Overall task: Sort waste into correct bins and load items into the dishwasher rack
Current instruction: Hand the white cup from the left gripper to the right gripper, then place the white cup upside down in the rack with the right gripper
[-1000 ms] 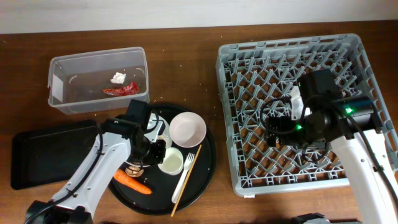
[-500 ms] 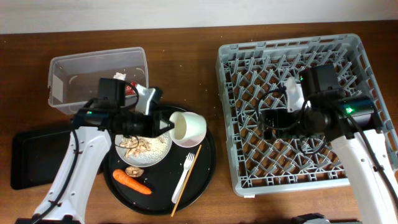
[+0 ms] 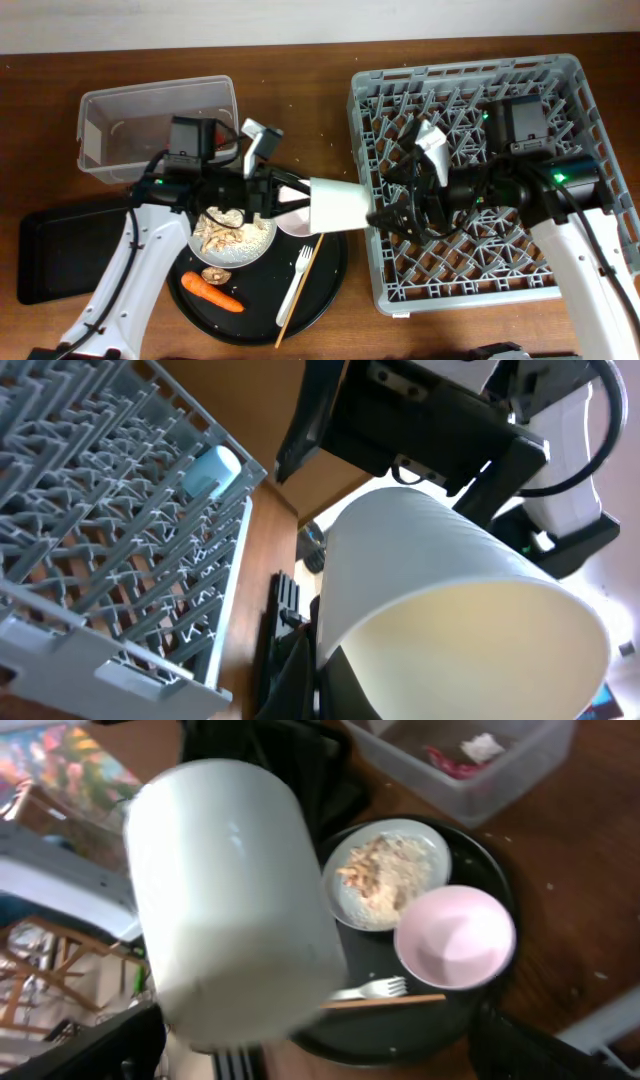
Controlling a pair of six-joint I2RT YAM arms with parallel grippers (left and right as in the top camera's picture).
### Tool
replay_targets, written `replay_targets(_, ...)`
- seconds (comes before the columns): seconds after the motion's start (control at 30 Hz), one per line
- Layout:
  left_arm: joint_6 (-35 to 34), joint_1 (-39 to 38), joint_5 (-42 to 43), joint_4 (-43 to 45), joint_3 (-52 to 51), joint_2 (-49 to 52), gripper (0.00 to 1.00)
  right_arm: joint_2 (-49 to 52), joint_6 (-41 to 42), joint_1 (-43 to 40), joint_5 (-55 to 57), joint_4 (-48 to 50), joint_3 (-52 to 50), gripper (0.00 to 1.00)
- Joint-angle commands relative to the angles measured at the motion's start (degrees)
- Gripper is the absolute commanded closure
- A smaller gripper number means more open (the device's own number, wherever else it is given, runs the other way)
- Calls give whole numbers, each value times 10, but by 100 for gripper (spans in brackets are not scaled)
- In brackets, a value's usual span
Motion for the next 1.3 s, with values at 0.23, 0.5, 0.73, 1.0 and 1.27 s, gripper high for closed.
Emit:
replay_targets(0.23,9,-14,17,12,7,-9,100,0,-8,71,-9,12,1,19)
replay_targets(0.5,6,-13,-7,12,7,-9,100,0,-8,71,1,3,1,40)
replay_targets(0.73,-2,-13,-115,-9,7,-9,62,0,8,68,58,0,1,51)
replay_targets(1.0,-2,-13,-539,-199,7,-9,63,0,269,-7,401,-47,14,51)
replay_targets(1.27,-2,-13,-550,-196,7,-9,63,19,278,-323,498,-111,38,47)
